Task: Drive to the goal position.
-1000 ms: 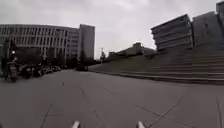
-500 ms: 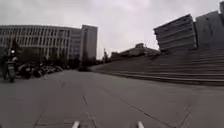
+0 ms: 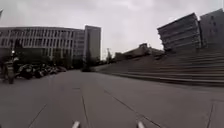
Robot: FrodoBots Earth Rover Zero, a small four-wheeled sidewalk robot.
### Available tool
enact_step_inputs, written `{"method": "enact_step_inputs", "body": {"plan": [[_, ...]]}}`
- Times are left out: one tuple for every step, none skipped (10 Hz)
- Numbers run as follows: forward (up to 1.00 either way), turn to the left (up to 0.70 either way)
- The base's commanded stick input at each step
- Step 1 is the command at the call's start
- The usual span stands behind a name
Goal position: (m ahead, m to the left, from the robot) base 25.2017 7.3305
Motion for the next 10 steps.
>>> {"method": "enact_step_inputs", "body": {"plan": [[0.60, 0.15], [0.60, 0.15], [0.60, 0.15], [0.60, 0.15], [0.60, 0.15], [0.60, 0.15], [0.60, 0.15], [0.60, 0.15], [0.60, 0.15], [0.60, 0.15]]}}
